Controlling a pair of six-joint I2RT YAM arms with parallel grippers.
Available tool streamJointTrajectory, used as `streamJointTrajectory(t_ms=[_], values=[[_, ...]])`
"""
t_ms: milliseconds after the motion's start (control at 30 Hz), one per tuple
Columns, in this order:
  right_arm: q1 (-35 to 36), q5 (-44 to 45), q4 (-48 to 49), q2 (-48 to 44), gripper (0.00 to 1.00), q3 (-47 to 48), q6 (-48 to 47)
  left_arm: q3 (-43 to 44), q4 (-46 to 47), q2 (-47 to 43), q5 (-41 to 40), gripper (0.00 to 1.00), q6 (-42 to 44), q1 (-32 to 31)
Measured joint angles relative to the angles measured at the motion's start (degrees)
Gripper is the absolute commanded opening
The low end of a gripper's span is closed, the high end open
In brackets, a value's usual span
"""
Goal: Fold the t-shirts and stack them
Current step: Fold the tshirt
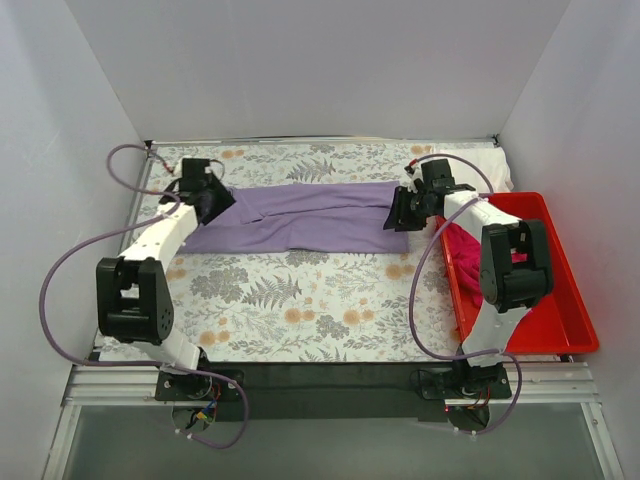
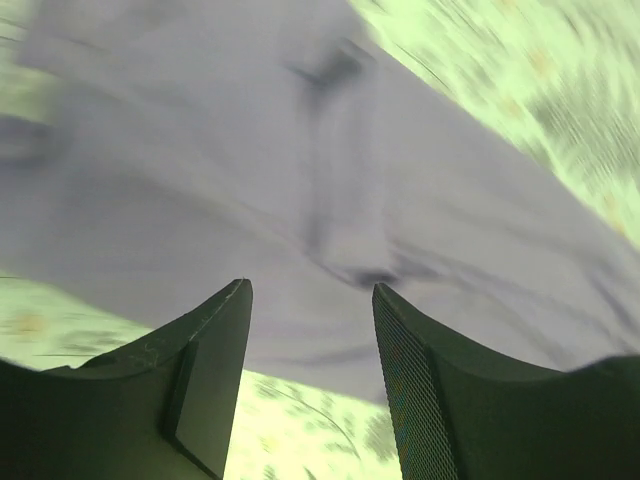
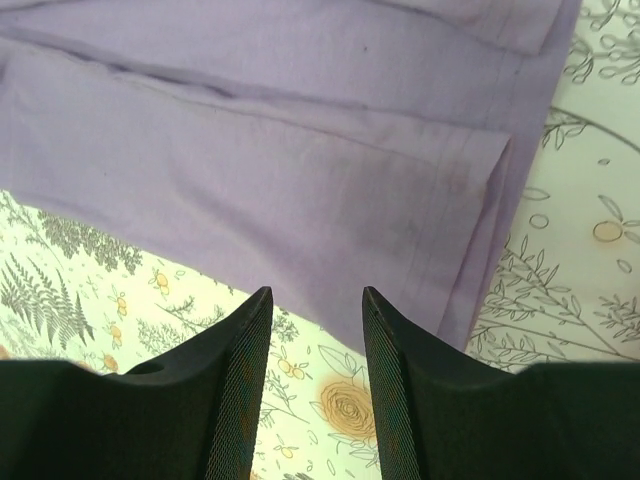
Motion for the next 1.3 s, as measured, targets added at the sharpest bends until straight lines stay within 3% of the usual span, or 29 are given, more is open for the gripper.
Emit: streamJointTrajectory(t_ms=[133,267,700,933,1300], values=[[0.0,-1.4,-0.2,-0.6,0.41,-1.6,0.0,-5.1,0.3,-2.3,-3.5,0.44,0.1,9.7],[0.0,-2.2,-0.6,-0.6,0.41,-2.4,0.0,-8.0,-0.6,-0.1,-5.3,0.42,0.2,13.3],[0.0,1.1,-1.0,1.2,0.41,-5.9,-0.5,-7.3,1.4,9.0,-8.9,0.38,2.1,17.2],[0.3,3.0,-0.8,0.0,0.40,-7.3,-0.8,-7.3,1.9,9.1,-9.7,0.38,2.2,18.9],[0.5,3.7,-4.9,-10.5,0.41,-18.7,-1.0,-11.9,-0.7,4.9,-11.9,0.41,-0.3,19.9]])
